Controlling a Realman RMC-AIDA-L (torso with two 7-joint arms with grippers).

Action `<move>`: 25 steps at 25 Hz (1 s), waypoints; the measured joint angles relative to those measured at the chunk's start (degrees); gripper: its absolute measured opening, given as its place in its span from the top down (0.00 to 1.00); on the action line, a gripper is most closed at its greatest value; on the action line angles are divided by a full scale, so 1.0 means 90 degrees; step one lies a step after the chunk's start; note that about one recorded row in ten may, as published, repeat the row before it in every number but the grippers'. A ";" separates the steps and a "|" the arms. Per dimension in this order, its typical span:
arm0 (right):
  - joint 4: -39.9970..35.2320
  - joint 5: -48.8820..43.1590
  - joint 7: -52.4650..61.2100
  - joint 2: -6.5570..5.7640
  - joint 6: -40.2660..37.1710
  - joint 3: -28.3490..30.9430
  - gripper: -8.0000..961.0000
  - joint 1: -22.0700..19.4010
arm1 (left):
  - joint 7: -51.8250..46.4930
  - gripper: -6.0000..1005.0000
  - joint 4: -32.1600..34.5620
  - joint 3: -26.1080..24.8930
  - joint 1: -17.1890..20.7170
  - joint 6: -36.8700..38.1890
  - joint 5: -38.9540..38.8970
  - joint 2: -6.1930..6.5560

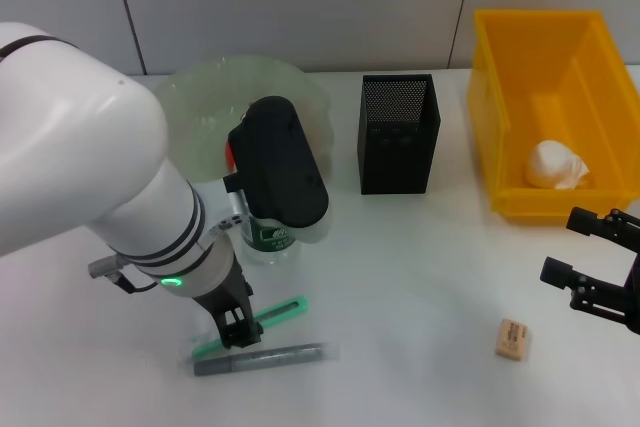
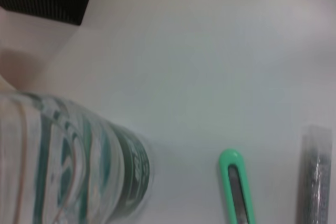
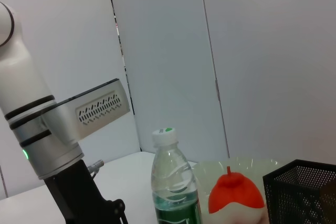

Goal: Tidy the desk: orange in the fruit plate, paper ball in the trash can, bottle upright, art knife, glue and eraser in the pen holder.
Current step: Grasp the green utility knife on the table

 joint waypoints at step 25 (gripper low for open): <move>-0.0006 0.0000 0.0000 0.0000 -0.0003 -0.0001 0.21 0.0007 | 0.0031 0.68 -0.0569 0.0078 -0.0298 -0.0421 -0.0314 0.0000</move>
